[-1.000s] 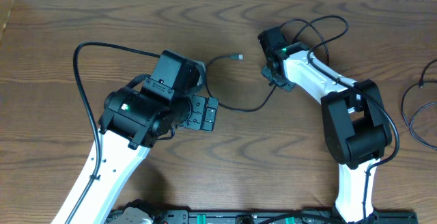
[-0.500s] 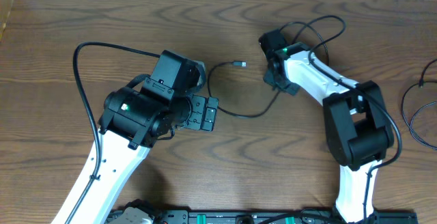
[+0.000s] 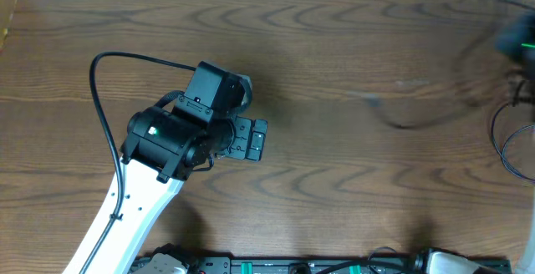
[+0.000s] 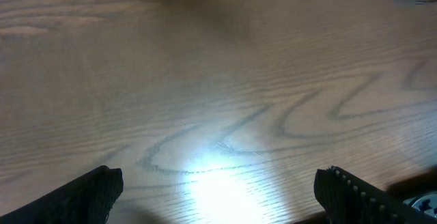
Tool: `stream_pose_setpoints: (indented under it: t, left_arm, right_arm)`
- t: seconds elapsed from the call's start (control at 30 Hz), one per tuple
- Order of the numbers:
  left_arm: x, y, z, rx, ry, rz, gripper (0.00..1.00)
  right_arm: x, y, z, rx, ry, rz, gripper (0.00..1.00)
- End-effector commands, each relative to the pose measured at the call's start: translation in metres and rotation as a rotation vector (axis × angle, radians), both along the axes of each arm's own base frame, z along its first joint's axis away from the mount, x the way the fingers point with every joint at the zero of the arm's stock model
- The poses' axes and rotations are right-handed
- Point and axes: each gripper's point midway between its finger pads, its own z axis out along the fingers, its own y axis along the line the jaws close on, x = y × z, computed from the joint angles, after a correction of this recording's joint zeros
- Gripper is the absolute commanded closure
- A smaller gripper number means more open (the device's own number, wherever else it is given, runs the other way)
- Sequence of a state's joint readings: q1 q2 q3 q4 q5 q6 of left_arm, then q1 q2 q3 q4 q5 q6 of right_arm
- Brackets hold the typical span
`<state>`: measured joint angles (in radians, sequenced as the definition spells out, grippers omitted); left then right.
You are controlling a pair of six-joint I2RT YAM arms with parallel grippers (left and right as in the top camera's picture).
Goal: Untangle cables
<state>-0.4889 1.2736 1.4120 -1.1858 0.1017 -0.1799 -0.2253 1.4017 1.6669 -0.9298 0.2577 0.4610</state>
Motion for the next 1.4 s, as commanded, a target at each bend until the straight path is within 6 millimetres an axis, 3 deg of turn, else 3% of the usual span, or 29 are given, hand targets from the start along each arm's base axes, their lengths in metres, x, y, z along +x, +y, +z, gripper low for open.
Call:
stream_pose_setpoints:
  t: [0.0,0.13,0.27,0.43,0.53,0.67,0.7,0.73,0.77,0.8,0.97,1.1,1.2,1.23,1.33,1.37]
  left_arm:
    - [-0.001,0.0,-0.002,0.002,0.006,-0.004,0.04]
    - [-0.001,0.0,-0.002,0.003,0.007,-0.004,0.04]
    - [-0.004,0.001,-0.003,0.009,0.019,-0.004,0.04]
    - [-0.007,0.003,-0.007,0.017,0.035,-0.004,0.04]
    - [-0.009,0.004,-0.013,0.026,0.051,-0.004,0.04]
    - [-0.01,0.005,-0.014,0.029,0.056,-0.004,0.04]
    - [-0.01,0.005,-0.014,0.028,0.056,-0.004,0.04]
    - [-0.01,0.005,-0.014,0.028,0.056,-0.004,0.04]
    - [-0.01,0.005,-0.014,0.028,0.056,-0.003,0.04]
    - [-0.01,0.005,-0.014,0.028,0.056,-0.004,0.04]
    - [-0.01,0.004,-0.014,0.028,0.056,-0.004,0.04]
    - [-0.005,0.001,-0.012,0.013,0.037,-0.006,0.04]
    - [-0.003,-0.003,-0.01,-0.007,0.028,-0.012,0.04]
    - [-0.002,-0.003,-0.01,-0.01,0.021,-0.012,0.04]
    - [0.0,-0.004,-0.009,-0.014,0.015,-0.012,0.04]
    - [-0.001,-0.004,-0.009,-0.014,0.016,-0.012,0.04]
  right_arm:
    - [-0.043,-0.078,0.007,-0.032,0.009,-0.182,0.99]
    - [-0.062,-0.117,-0.005,0.09,-0.029,-0.278,0.99]
    - [-0.061,-0.137,-0.029,0.193,-0.02,-0.3,0.99]
    - [-0.048,-0.156,-0.081,0.267,0.093,-0.323,0.99]
    - [-0.04,-0.169,-0.128,0.329,0.186,-0.34,0.99]
    - [-0.05,-0.181,-0.164,0.391,0.264,-0.378,0.99]
    - [-0.054,-0.183,-0.176,0.435,0.284,-0.382,0.71]
    - [-0.054,-0.182,-0.183,0.469,0.289,-0.375,0.35]
    - [-0.054,-0.178,-0.189,0.513,0.29,-0.361,0.1]
    - [-0.053,-0.175,-0.193,0.546,0.29,-0.349,0.01]
    - [-0.052,-0.149,-0.2,0.668,0.311,-0.291,0.01]
    - [-0.027,-0.115,-0.192,0.727,0.274,-0.085,0.01]
    - [-0.004,-0.075,-0.182,0.72,0.252,0.193,0.01]
    - [0.004,-0.046,-0.181,0.698,0.283,0.332,0.01]
    - [0.007,-0.012,-0.191,0.623,0.409,0.418,0.01]
    - [0.007,-0.004,-0.202,0.519,0.514,0.415,0.01]
